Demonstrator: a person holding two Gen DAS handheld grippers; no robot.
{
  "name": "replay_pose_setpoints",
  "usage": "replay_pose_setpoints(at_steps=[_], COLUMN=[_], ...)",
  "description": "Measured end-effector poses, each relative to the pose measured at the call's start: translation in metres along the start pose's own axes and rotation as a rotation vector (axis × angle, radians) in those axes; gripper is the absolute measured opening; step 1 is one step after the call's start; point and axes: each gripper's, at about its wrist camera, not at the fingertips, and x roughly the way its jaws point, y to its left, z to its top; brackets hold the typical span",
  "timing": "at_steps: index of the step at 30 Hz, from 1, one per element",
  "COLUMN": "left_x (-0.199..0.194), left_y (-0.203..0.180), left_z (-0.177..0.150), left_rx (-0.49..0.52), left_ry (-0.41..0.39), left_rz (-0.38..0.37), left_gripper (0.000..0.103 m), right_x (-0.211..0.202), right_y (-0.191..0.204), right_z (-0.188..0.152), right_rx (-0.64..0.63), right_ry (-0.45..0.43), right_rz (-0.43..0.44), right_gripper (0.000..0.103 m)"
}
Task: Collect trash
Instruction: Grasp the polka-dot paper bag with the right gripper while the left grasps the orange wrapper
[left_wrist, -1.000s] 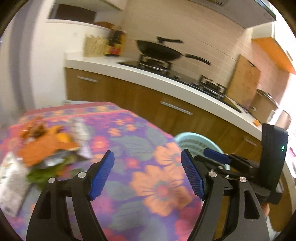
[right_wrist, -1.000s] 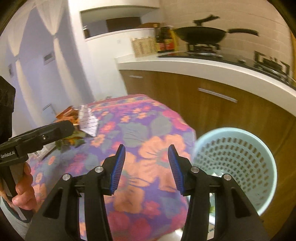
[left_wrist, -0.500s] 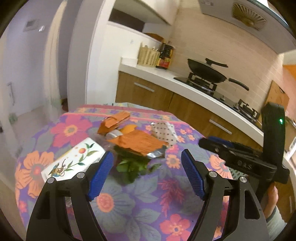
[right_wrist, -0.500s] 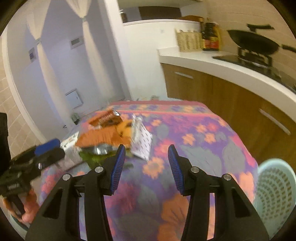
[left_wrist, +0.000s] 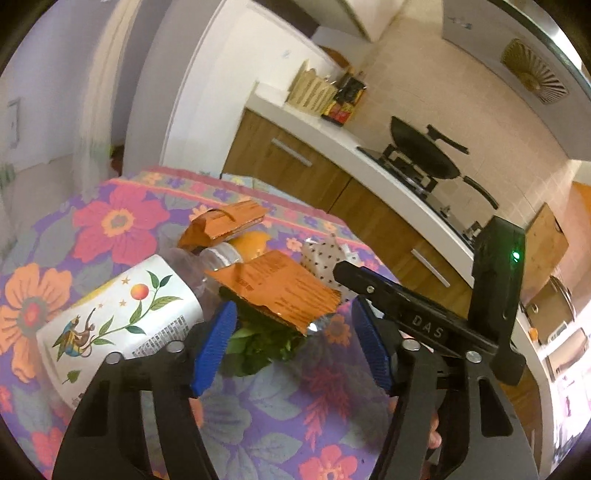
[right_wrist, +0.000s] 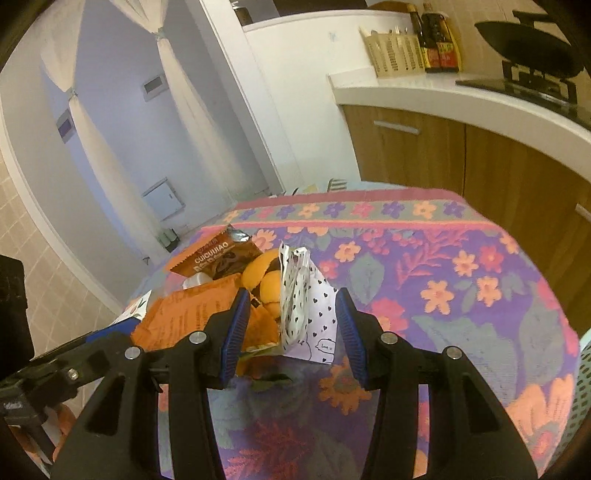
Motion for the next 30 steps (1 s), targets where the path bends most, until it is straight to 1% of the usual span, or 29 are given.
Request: replay_pose_setpoints(at_steps=[2, 3, 4, 5, 7, 10, 13, 15, 18, 22, 27, 29, 30], left_x=[0.005, 0.010, 0.012, 0.016, 0.021, 0.022, 0.018, 0.013, 0.007, 0.003, 0.001, 0.002, 0.003], left_y=[0.004, 0.005, 0.006, 0.005, 0.005, 0.006, 0.004, 0.001, -0.005, -0.012, -0.024, -0.032, -0.036], left_z=[0.002, 0.002, 0.003, 0.003, 0.003, 0.003, 0.001, -0.002, -0.006, -0.010, -0.015, -0.016, -0.017], left_rx=[-0.025, -0.033, -0.030, -0.026, -0.031, -0.031, -0.027, -0.009, 0.013, 0.029, 0.053, 0.070, 0.079], left_ry=[0.011, 0.020, 0.025, 0.035, 0.049, 0.036, 0.032, 0.023, 0.019, 0.014, 0.006, 0.002, 0.000], left_rz=[0.011, 0.037, 0.047, 0.047, 0.040, 0.040, 0.019, 0.017, 0.003, -0.029, -0.050, -0.052, -0.040], left_gripper=[0.056, 0.053, 0.045, 0.042, 0.028, 0.020, 0.014, 0.011, 0.010, 0.009, 0.008, 0.008, 0.008], right_x=[0.003, 0.005, 0.008, 0.010, 0.012, 0.010, 0.004, -0.004, -0.014, -0.026, -0.044, -0.051, -0.055], right_y=[0.000, 0.000, 0.000, 0.000, -0.001, -0.002, -0.005, -0.007, -0.011, -0.017, -0.024, -0.027, -0.029], right_z=[0.000, 0.000, 0.000, 0.000, -0.002, -0.006, -0.009, -0.011, -0.014, -0.019, -0.027, -0.030, -0.032], right_rx=[-0.003, -0.004, -0.007, -0.009, -0.009, -0.021, -0.020, -0.020, -0.010, -0.009, -0.017, -0.028, -0.032], right_ry=[0.006, 0.007, 0.012, 0.019, 0.030, 0.024, 0.009, -0.010, -0.024, -0.044, -0.068, -0.081, -0.088], right_rz=[0.006, 0.004, 0.004, 0.006, 0.010, -0.003, -0.006, -0.020, -0.018, -0.039, -0.075, -0.098, -0.110], right_gripper=[0.044, 0.041, 0.033, 0.031, 0.022, 0.008, 0.005, 0.005, 0.005, 0.005, 0.005, 0.005, 0.005])
